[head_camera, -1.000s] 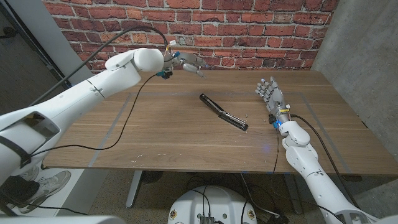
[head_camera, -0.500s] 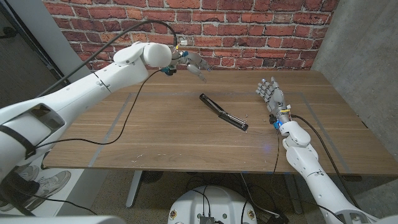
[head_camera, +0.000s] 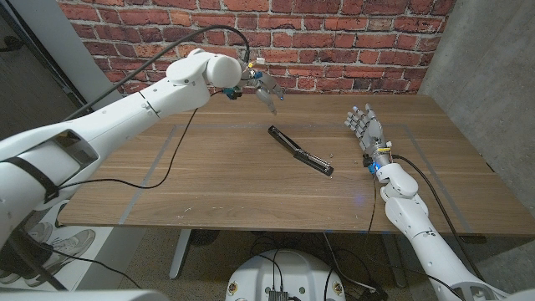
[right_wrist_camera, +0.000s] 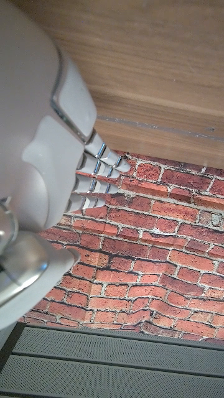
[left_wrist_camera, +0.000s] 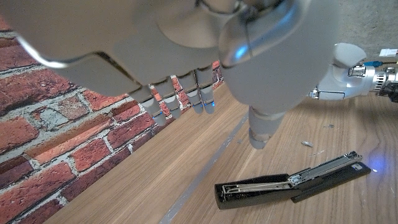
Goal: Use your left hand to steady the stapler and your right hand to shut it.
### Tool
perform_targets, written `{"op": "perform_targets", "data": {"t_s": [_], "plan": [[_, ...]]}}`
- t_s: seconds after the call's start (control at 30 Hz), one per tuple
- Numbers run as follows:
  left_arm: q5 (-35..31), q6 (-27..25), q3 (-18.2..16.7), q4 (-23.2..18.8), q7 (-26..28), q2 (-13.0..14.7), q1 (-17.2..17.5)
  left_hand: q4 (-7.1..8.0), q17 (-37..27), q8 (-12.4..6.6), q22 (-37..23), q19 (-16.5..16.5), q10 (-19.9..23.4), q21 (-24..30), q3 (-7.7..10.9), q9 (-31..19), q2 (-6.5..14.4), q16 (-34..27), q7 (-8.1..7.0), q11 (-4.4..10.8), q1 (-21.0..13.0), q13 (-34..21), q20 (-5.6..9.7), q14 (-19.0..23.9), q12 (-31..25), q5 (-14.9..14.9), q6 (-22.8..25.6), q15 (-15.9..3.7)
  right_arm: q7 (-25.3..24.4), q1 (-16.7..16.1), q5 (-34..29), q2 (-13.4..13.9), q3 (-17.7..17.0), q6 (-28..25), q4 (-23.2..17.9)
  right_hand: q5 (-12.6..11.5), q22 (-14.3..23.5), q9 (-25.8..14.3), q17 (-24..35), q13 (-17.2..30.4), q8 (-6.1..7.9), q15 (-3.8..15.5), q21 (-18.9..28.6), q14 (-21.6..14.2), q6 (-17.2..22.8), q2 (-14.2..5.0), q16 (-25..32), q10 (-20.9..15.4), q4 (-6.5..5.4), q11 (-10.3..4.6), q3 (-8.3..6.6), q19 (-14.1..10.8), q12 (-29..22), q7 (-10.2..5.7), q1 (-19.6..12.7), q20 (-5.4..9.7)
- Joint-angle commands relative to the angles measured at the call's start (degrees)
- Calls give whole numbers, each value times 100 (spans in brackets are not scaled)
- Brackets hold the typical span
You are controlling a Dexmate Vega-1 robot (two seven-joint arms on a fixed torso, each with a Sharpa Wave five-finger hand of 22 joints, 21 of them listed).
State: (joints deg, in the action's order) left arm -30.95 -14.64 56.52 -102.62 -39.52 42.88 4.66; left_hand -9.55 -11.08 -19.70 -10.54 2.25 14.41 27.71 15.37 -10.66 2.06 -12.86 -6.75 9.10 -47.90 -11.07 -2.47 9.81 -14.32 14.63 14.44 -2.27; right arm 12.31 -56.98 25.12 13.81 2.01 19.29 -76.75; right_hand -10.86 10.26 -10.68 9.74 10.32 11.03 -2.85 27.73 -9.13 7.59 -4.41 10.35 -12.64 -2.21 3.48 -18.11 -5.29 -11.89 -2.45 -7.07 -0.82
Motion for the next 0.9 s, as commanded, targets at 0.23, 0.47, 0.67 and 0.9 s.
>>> {"op": "perform_targets", "data": {"t_s": [0.23,0.47,0.67,0.9], "plan": [[-742,266,361,193,-206,-240,-103,17,-34,45,-35,99,8,16,32,-20,-53,-17,-51,50,-120,-29,59,60,53,31,1,-428,33,-37,23,-13,-35,41,24,-3,20,-7,12,24,37,8,-17,-32,40,-15,14,-55,22,8,-4,-57,-52,5,-2,26],[-1036,344,495,225,-290,-317,-92,49,-51,95,-38,91,-11,-1,-10,-23,-115,6,-83,78,-131,-33,46,20,85,29,-46,-409,38,-52,30,-14,-45,46,13,-2,21,-7,12,24,38,3,-26,-32,53,-15,13,-63,22,0,-2,-60,-53,6,1,29],[-1279,412,571,221,-313,-339,-52,66,-62,94,-39,90,11,-12,-27,-25,-136,12,-128,117,-147,-36,54,11,91,34,2,-412,44,-56,31,-16,-52,58,30,-3,21,-8,12,24,38,2,-35,-37,62,-15,12,-79,23,10,0,-65,-58,1,4,27],[-1472,480,642,330,-344,-388,5,89,-76,105,-41,95,75,-22,-44,-28,-147,21,-157,132,-169,-39,56,-10,86,42,37,-409,33,-66,27,-20,-54,52,28,-3,22,-8,12,25,36,-8,-44,-46,65,-16,14,-94,23,17,2,-70,-61,9,8,25]]}}
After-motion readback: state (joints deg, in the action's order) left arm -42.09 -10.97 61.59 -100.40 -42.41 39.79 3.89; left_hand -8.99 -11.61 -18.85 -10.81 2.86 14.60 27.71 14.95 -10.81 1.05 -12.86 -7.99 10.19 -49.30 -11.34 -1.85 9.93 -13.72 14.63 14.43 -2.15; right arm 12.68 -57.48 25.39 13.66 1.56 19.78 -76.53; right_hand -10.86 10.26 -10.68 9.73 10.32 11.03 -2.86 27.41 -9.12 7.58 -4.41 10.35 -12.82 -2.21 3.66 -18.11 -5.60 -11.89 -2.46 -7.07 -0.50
